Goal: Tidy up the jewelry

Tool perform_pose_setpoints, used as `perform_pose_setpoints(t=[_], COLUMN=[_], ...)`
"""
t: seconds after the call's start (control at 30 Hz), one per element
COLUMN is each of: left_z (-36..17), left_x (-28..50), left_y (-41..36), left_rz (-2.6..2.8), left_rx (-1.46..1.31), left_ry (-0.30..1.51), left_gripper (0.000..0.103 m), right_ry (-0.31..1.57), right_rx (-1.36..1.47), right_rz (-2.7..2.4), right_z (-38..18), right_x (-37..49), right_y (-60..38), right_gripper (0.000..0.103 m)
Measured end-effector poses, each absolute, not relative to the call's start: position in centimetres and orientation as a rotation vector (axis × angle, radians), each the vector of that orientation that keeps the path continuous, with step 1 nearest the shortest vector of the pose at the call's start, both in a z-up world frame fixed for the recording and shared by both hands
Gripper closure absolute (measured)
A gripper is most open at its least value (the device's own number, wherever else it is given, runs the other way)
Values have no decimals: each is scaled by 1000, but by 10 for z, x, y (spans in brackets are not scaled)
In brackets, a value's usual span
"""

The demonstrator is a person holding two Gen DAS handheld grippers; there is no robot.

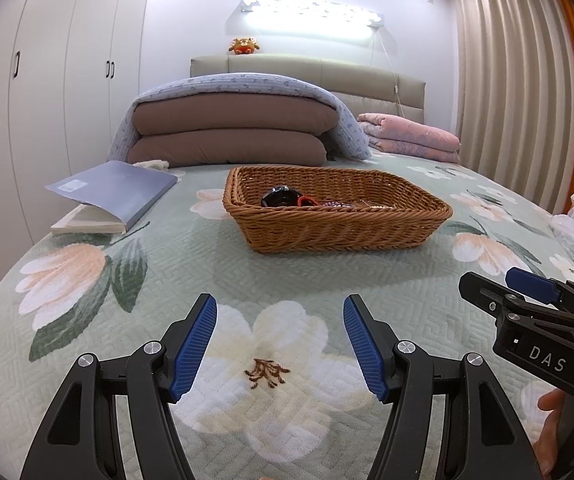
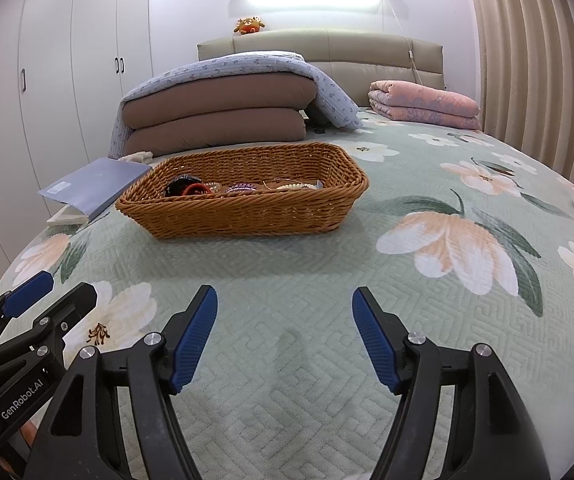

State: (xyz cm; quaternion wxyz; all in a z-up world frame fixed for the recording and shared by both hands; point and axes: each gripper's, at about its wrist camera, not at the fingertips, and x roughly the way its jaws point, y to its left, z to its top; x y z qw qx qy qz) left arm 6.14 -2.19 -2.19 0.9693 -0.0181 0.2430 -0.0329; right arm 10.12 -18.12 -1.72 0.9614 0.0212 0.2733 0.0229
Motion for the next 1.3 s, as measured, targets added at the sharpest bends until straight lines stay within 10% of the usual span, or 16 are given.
perform_pose_setpoints(t=[1.3], left_z=[-19], left_x=[58], left_y=[-20], left_rz=[-44], left_rx=[-36], left_ry=[466], left_gripper=[28], right_ry=[562], right_rx=[39], right_rz=[53], right_z=[-18], right_x=[103], right_y=[-183], right_gripper=[30])
